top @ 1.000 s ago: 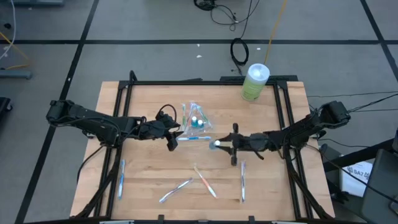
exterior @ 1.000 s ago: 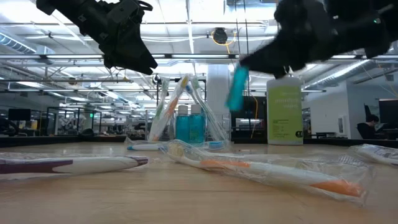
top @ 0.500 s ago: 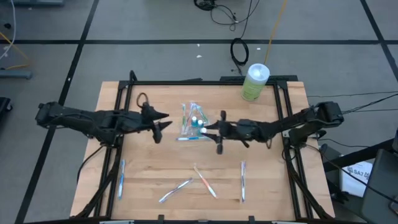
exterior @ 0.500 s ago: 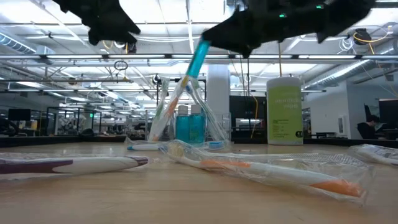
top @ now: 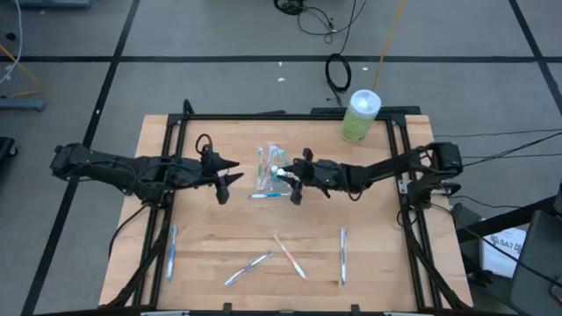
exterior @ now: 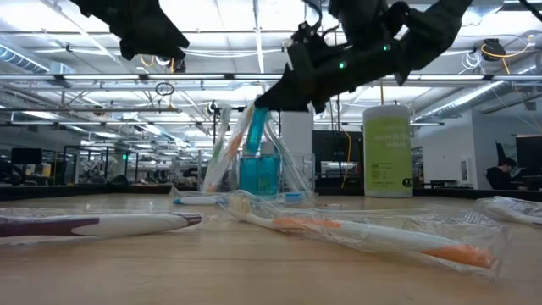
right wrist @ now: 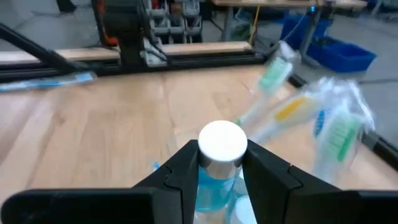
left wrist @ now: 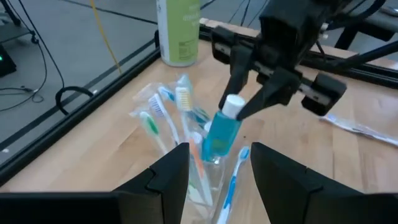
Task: Pick & Place toothbrushing station
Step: Put the mouthwash into the transparent organizer
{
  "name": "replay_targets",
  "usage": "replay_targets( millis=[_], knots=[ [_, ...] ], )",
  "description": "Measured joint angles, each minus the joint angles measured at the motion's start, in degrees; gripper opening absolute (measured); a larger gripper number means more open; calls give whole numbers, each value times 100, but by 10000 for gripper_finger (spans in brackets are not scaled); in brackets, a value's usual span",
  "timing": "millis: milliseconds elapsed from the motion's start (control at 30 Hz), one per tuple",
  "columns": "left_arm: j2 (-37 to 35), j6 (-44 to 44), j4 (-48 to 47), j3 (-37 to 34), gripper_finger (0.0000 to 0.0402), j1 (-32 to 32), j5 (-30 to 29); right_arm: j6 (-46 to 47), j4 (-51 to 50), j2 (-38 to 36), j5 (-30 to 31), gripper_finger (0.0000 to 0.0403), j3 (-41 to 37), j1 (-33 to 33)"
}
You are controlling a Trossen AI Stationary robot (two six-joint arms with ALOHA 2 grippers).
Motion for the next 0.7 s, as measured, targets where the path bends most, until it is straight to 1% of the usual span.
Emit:
replay_targets(
  millis=[200,400,500,600,700],
  knots=[
    [34,-12,22,0,179,26,0,4,137,378,-32,102,-12,-128],
    [34,-22,22,0,179,26,7,-2,-12,503,-46,102,-9,-134],
    [34,-49,20,0,179,26,12,-101,-16,506,-350,105,-11,-154],
    [34,-78,19,0,179,26,24,-143,-20,502,-469,120,-9,-165],
    [34,-138,18,0,179,26,26,-155,-5,502,-470,144,-9,-172]
  ],
)
